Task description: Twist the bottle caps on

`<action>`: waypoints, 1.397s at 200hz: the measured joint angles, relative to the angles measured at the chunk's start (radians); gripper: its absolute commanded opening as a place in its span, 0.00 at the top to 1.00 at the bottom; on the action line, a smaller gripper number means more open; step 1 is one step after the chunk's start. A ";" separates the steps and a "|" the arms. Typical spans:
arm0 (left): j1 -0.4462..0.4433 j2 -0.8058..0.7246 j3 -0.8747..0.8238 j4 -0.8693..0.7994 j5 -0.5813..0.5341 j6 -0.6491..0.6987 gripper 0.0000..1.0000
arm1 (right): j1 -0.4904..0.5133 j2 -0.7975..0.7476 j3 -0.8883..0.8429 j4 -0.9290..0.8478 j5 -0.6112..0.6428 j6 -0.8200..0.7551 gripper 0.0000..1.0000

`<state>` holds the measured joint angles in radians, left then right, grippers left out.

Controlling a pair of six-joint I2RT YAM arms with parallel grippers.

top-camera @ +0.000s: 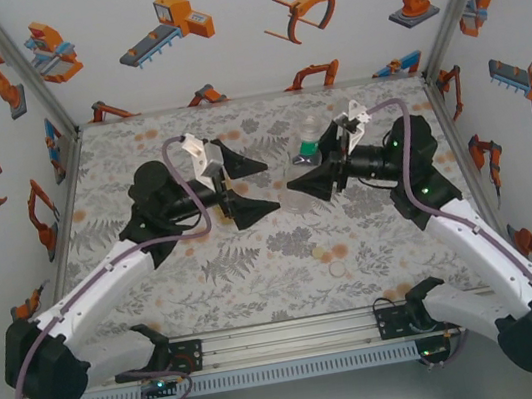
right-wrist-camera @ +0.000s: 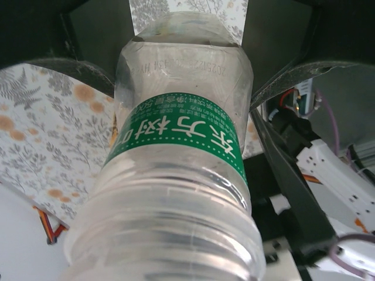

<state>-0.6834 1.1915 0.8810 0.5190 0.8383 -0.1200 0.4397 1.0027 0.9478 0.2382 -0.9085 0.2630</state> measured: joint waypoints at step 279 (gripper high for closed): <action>-0.134 0.278 0.224 0.185 0.080 -0.173 0.46 | -0.007 0.030 0.045 0.157 -0.045 0.108 0.57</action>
<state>-0.8169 1.4696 1.1046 0.7040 0.9188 -0.2928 0.4324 1.0328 0.9924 0.3950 -0.9531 0.3710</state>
